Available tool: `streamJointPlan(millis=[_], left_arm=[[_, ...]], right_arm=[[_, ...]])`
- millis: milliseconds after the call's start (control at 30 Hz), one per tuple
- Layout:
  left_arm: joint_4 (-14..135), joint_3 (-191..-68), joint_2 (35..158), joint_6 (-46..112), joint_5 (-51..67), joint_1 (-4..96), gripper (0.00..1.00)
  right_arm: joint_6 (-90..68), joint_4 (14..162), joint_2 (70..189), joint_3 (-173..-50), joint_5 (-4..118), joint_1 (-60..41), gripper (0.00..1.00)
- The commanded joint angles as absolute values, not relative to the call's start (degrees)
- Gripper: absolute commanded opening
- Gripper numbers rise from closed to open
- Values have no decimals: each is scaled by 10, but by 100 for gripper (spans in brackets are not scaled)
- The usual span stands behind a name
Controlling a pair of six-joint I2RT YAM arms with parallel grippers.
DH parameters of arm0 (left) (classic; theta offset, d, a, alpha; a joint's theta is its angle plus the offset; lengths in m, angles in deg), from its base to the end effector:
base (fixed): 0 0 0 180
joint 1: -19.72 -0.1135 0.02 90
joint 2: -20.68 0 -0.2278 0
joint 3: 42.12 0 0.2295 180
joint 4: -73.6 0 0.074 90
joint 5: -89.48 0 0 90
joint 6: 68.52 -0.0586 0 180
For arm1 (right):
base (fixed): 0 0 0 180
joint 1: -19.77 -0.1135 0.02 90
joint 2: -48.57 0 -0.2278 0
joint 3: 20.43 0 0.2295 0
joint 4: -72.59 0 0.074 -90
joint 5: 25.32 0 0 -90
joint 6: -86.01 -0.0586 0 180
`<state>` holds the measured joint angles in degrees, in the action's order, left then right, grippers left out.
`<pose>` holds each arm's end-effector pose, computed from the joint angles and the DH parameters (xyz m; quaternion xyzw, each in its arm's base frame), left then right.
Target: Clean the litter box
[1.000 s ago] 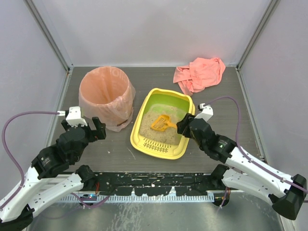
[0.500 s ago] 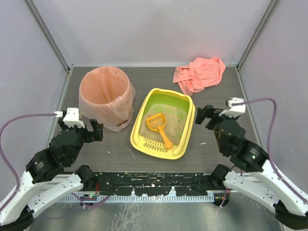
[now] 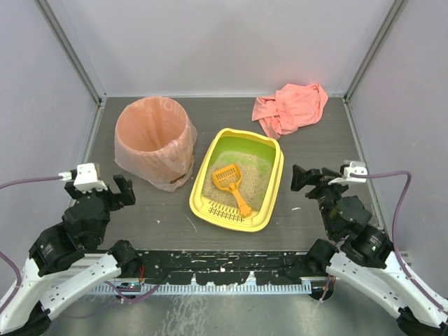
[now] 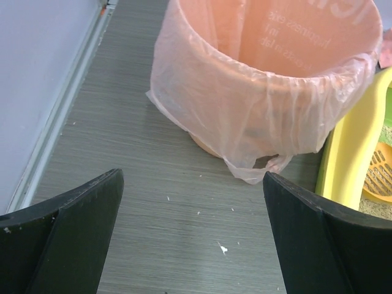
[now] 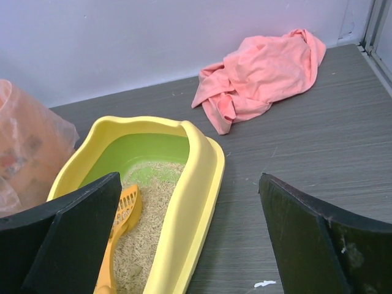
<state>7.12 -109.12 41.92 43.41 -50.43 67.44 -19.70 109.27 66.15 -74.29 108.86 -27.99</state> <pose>0.0818 -0.0233 0.3209 -0.0673 0.7806 -0.0094 0.6213 0.1001 0.0494 0.3173 0.0732 0.7051 0.1165 0.6957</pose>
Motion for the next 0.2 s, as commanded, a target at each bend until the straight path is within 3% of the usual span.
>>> streamJointPlan(millis=[0, 167], left_arm=[[67, -1097, 403, 450, -545, 674, 98], [75, -1093, 400, 445, -546, 674, 98]], right_arm=[[-238, 1085, 683, -762, 1105, -280, 100], [-236, 1083, 679, -758, 1116, -280, 100]])
